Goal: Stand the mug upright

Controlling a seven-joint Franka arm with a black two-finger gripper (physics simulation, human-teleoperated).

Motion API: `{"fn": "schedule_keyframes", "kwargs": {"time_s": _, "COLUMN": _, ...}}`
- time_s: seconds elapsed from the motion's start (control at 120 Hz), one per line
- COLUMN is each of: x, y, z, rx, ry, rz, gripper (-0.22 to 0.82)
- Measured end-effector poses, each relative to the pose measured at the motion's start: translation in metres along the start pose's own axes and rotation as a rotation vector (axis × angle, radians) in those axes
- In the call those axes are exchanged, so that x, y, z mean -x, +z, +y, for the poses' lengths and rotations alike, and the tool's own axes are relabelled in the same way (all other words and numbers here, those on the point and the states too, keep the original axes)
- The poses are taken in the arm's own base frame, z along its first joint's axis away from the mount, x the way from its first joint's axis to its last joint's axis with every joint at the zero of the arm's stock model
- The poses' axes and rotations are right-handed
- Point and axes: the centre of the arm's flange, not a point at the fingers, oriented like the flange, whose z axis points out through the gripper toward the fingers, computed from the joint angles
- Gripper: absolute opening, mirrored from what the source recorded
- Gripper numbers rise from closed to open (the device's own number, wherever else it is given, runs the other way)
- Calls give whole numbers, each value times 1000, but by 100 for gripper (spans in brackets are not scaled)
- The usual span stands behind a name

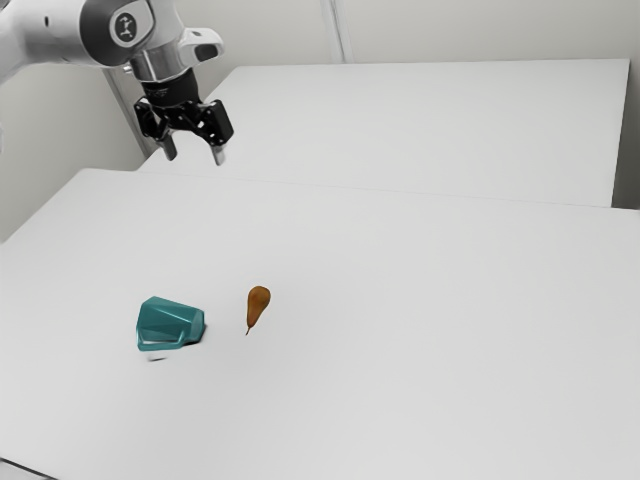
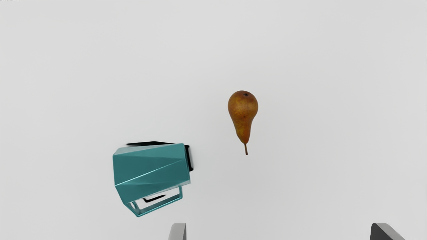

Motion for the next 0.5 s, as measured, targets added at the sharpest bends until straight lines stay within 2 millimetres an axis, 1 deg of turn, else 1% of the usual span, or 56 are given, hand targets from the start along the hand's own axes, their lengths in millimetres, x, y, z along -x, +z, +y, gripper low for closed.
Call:
{"fn": "schedule_keyframes", "kwargs": {"time_s": 0.117, "x": 0, "y": 0, "z": 1, "rx": -2, "ry": 0, "rz": 0, "gripper": 60}}
{"fn": "schedule_keyframes", "kwargs": {"time_s": 0.3, "x": 1, "y": 0, "z": -6, "rx": -5, "ry": -15, "rz": -4, "gripper": 60}}
{"fn": "schedule_keyframes", "kwargs": {"time_s": 0.4, "x": 6, "y": 9, "z": -11, "rx": 37, "ry": -34, "rz": -28, "gripper": 60}}
{"fn": "schedule_keyframes", "kwargs": {"time_s": 0.5, "x": 22, "y": 22, "z": -22, "rx": 68, "ry": -65, "rz": -67, "gripper": 60}}
